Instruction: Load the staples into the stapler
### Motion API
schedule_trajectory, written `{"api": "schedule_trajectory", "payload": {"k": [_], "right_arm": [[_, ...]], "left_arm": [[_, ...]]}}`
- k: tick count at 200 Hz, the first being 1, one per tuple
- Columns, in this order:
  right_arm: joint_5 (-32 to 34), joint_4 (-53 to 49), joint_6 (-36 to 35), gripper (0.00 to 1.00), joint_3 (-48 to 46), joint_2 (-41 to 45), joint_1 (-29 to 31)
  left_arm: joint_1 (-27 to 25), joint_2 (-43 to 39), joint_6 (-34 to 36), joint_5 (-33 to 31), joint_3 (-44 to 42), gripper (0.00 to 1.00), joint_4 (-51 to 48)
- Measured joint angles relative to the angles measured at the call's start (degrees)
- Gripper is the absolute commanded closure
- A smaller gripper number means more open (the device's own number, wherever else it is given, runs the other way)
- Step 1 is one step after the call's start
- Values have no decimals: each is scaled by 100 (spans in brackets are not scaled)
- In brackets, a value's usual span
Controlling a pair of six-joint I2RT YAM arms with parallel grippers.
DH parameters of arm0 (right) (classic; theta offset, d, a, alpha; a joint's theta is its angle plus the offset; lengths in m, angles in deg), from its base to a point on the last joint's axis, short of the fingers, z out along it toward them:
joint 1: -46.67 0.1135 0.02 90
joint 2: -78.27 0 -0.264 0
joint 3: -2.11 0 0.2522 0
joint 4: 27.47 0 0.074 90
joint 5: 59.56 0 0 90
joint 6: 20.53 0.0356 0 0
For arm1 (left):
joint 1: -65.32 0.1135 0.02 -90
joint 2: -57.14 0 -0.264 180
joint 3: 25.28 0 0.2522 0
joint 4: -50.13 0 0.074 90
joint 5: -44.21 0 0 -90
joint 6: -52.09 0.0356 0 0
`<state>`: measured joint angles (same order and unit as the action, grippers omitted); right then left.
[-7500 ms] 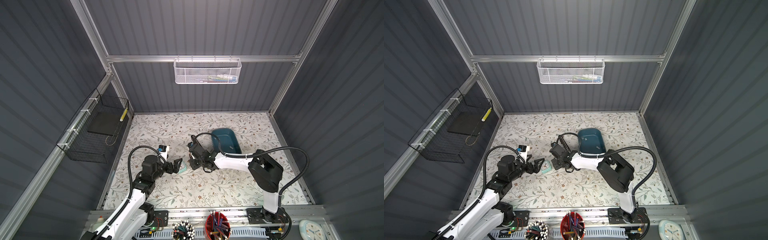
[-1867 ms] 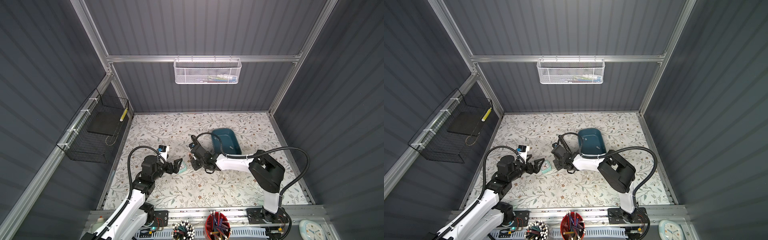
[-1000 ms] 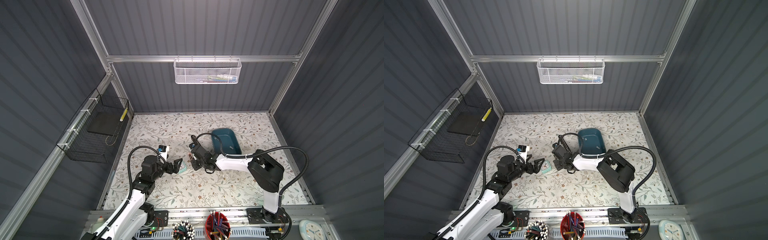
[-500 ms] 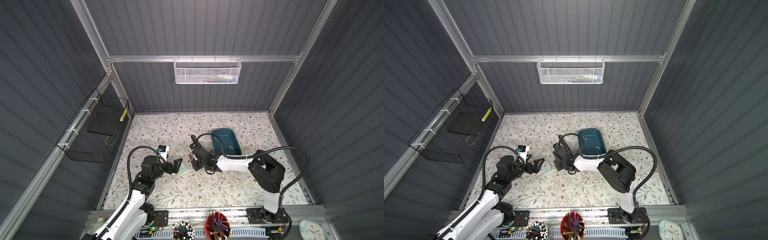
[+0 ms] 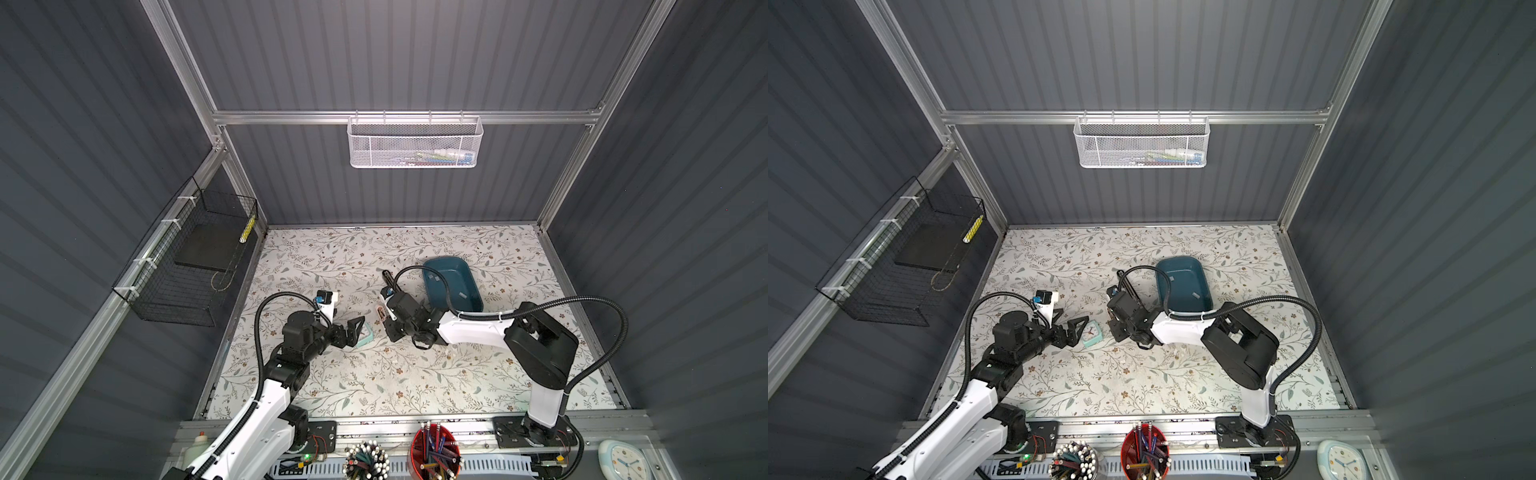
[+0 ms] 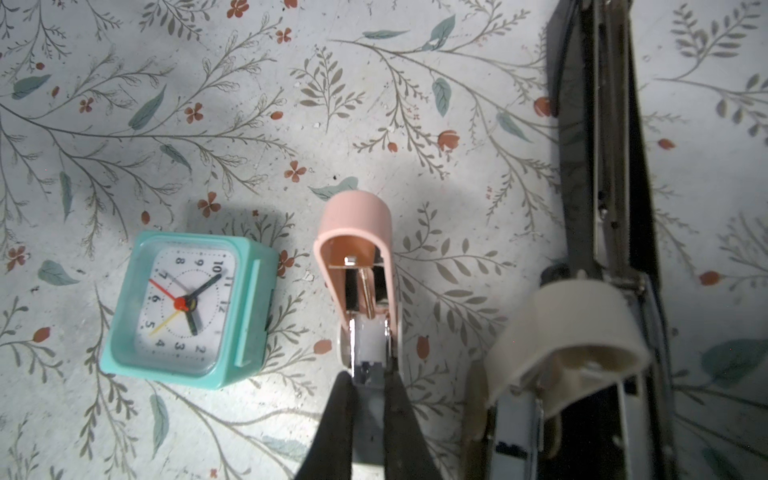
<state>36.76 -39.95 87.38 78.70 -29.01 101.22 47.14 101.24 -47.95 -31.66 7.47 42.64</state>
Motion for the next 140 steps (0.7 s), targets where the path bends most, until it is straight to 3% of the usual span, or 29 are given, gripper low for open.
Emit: {"api": "schedule_trajectory", "payload": {"k": [140], "right_arm": [[-61,-7,2,99,20,-131,0]], "left_arm": [[0,0,0,-17,0,0,0]]}}
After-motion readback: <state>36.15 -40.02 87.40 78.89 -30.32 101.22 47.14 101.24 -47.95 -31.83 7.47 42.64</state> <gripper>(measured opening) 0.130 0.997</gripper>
